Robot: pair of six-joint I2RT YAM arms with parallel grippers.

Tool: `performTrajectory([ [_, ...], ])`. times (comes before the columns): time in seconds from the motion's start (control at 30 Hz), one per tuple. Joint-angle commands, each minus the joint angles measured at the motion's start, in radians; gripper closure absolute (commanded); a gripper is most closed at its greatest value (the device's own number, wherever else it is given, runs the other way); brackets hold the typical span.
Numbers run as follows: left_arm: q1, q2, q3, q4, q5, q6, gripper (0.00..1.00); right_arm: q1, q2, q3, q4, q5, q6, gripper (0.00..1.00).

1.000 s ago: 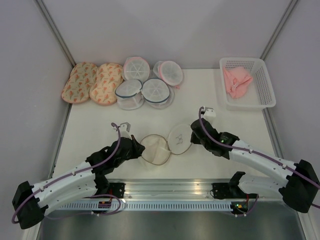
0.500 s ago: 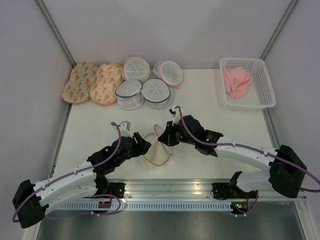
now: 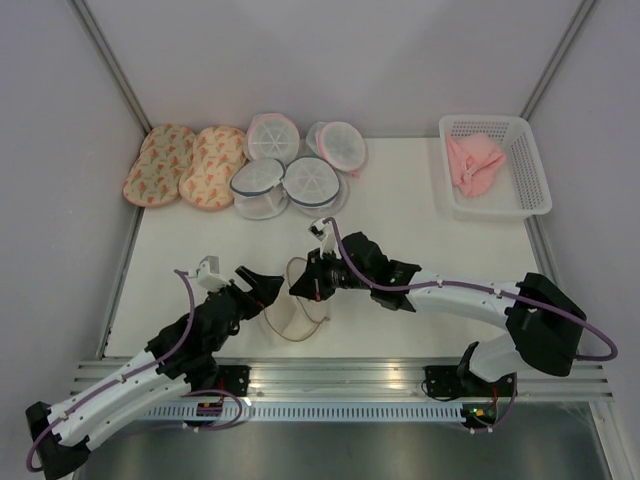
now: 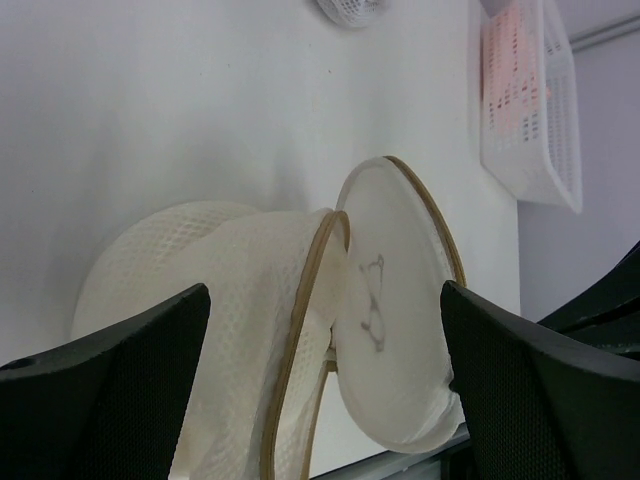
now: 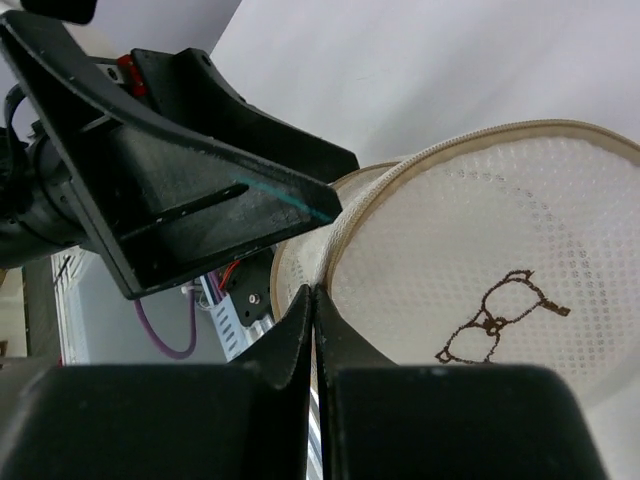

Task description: Unzip the laundry bag and remove the bra

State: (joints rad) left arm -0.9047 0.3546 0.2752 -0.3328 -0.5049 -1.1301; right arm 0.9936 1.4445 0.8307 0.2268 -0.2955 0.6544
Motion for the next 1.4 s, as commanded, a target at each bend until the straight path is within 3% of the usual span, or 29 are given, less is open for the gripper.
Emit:
performTrajectory([
  [0.0,0.000,-0.061,-0.031,-0.051,-0.070,-0.117,0.00,0.016,0.031,0.045,0.077,-0.077,-0.035,1.00],
  [0.47,0.000,-0.150,-0.067,-0.077,-0.092,-0.215,0.00,0.099,0.142,0.087,0.049,-0.200,-0.125,1.00],
  [0.63,0.001,-0.187,-0.094,-0.022,-0.055,-0.177,0.00,0.099,0.154,0.085,0.075,-0.214,-0.122,0.99],
  [0.77,0.000,-0.105,-0.114,0.086,0.057,-0.056,0.05,0.099,0.174,0.093,0.088,-0.225,-0.121,1.00],
  [0.9,0.000,0.053,-0.032,0.025,0.124,0.003,0.14,0.102,0.174,0.094,0.094,-0.228,-0.119,1.00],
  [1.0,0.000,0.107,-0.002,0.018,0.152,0.042,0.42,0.105,0.171,0.093,0.086,-0.223,-0.124,1.00],
  [1.03,0.001,0.115,0.002,0.021,0.155,0.049,0.69,0.105,0.169,0.093,0.080,-0.218,-0.124,1.00],
  [1.07,0.000,0.113,0.004,0.026,0.152,0.058,0.80,0.103,0.162,0.093,0.071,-0.203,-0.128,0.99],
  [1.1,0.000,0.110,0.007,0.026,0.144,0.058,0.98,0.105,0.156,0.093,0.051,-0.191,-0.133,0.93],
  [1.17,0.001,0.095,0.007,0.028,0.135,0.062,0.98,0.105,0.125,0.096,0.019,-0.171,-0.148,0.80],
  [1.2,0.000,0.092,0.002,0.028,0.132,0.066,0.98,0.108,0.110,0.099,-0.030,-0.130,-0.165,0.60],
  [1.27,0.001,0.086,-0.002,0.034,0.135,0.076,0.98,0.108,0.045,0.104,-0.095,-0.058,-0.185,0.48],
  [1.3,0.000,0.087,-0.016,0.052,0.140,0.081,0.98,0.108,0.019,0.108,-0.172,0.050,-0.191,0.41],
  [1.37,0.000,0.092,-0.034,0.095,0.176,0.111,0.98,0.108,-0.061,0.111,-0.263,0.197,-0.200,0.34],
])
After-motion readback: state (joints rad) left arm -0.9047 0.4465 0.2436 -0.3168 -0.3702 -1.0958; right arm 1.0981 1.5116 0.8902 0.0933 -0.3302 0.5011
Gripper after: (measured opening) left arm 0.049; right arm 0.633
